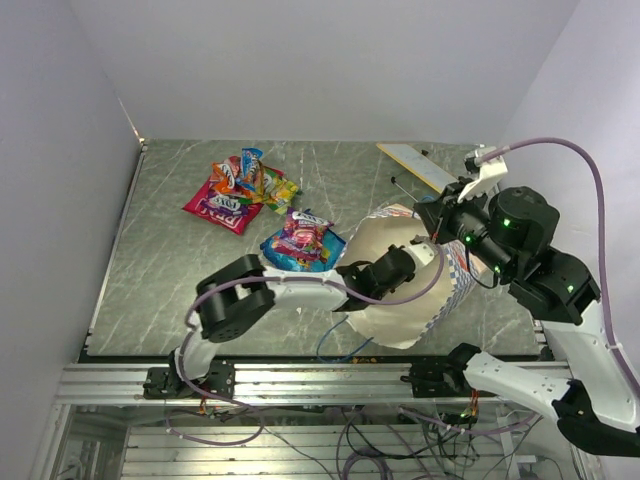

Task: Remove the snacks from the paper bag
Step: Take out the snack from the paper bag, then place the snack at the center of the board.

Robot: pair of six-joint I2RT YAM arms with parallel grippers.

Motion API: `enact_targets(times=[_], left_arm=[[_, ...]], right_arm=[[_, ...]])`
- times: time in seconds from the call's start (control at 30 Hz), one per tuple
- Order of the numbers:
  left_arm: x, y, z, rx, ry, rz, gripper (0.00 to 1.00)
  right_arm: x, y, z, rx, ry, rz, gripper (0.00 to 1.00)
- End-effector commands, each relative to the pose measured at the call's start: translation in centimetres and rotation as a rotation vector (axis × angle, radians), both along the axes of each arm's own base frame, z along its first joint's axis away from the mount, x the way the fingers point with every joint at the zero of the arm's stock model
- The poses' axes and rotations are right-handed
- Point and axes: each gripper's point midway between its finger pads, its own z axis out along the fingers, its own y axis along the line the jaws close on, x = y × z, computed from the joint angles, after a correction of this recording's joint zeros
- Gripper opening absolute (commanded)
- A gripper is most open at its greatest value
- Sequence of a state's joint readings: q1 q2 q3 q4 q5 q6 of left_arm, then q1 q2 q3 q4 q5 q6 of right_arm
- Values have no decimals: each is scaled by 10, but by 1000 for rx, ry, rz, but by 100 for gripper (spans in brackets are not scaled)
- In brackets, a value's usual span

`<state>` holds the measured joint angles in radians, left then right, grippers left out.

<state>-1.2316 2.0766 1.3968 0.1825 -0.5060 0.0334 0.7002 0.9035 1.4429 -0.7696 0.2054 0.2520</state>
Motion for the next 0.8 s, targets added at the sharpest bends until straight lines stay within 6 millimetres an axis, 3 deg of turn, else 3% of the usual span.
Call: enact_targets(times=[0.0,0.27,0.4,0.57,0.77], left_arm=[[-47,4,35,-99,145,-141,9],[-120,41,99,-240,318,-373,7],[-138,76,141,-314,332,-384,7],[-116,141,204,-350,221,-200,7],[-53,242,258,-359,-54,245,7]], right_arm=[[2,-7,11,57,-51,-46,0],[4,-14,-4,60,-55,-89,0],[7,-16,-9,54,-67,-106,0],[11,-16,-14,51,-68,-120,0],[12,-15,-18,64,-62,-123,0]])
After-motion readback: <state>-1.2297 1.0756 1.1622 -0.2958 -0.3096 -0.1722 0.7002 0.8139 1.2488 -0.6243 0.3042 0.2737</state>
